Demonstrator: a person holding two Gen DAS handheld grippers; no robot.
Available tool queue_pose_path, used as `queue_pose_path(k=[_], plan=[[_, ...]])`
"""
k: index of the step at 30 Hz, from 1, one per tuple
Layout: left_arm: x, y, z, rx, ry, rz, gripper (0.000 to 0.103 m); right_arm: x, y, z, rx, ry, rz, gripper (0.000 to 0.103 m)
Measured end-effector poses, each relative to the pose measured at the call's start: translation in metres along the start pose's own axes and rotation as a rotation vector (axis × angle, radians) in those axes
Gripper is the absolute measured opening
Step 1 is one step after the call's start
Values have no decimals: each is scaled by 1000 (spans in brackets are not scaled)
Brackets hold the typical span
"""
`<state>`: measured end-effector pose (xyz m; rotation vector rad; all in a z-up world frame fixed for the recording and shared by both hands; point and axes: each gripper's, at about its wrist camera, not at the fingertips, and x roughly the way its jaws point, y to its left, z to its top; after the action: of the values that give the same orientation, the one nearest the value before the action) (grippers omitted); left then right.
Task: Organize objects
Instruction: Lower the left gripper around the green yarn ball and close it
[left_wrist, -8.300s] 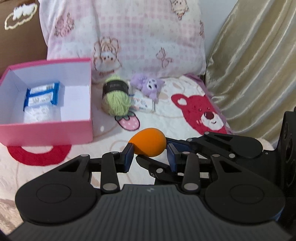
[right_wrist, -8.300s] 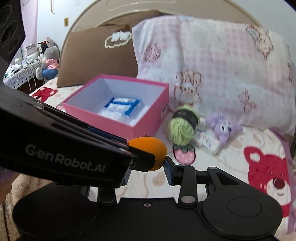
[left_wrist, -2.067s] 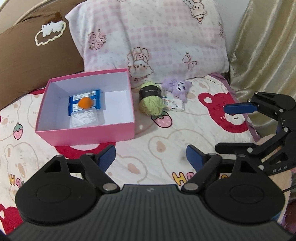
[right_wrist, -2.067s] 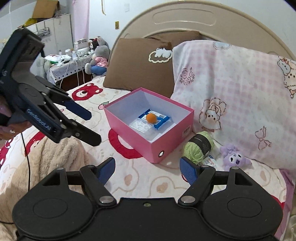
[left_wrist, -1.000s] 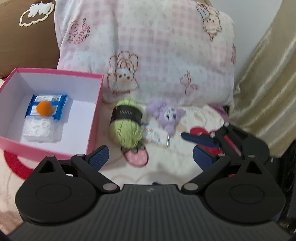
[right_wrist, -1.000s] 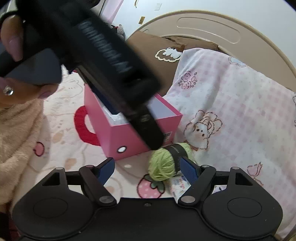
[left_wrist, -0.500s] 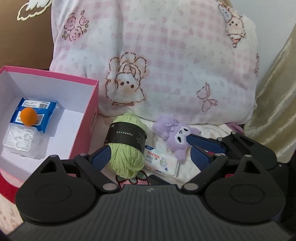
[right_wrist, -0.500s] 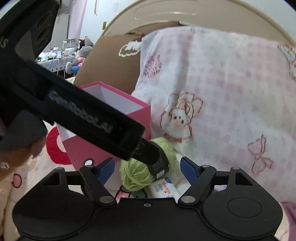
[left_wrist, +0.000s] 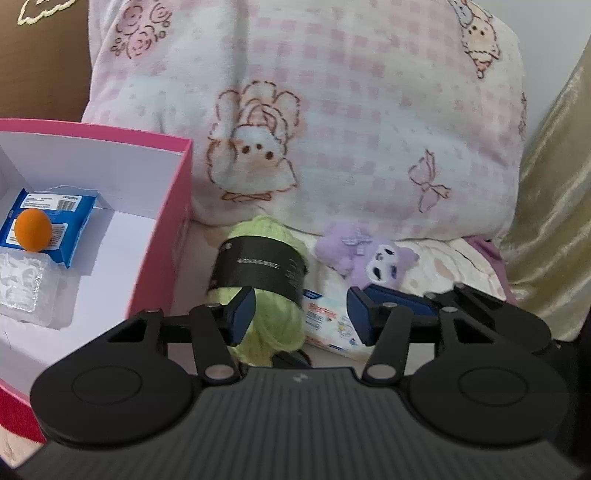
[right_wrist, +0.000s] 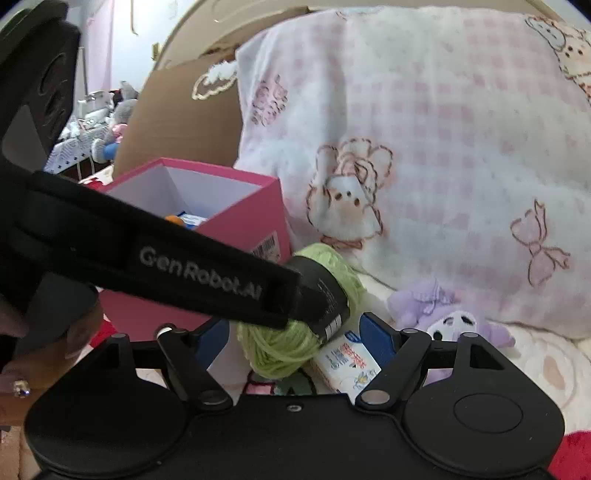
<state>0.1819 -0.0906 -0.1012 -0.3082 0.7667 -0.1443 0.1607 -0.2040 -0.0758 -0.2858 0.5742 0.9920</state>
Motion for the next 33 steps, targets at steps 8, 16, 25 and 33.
queue_pose_path(k=[8,16,25,33], plan=[[7,9,5,4,81,8,45,19,-1,-1,38,71,20,81],[15,12,3,26,71,38,32,31,-12,-5,136,86,30,70],[20,17,2,-5,75,10,29,50,-4,-8,110,117,21,42],[19,14,-2,-19,75,7,29,40,3,-2,60,129,-3,17]])
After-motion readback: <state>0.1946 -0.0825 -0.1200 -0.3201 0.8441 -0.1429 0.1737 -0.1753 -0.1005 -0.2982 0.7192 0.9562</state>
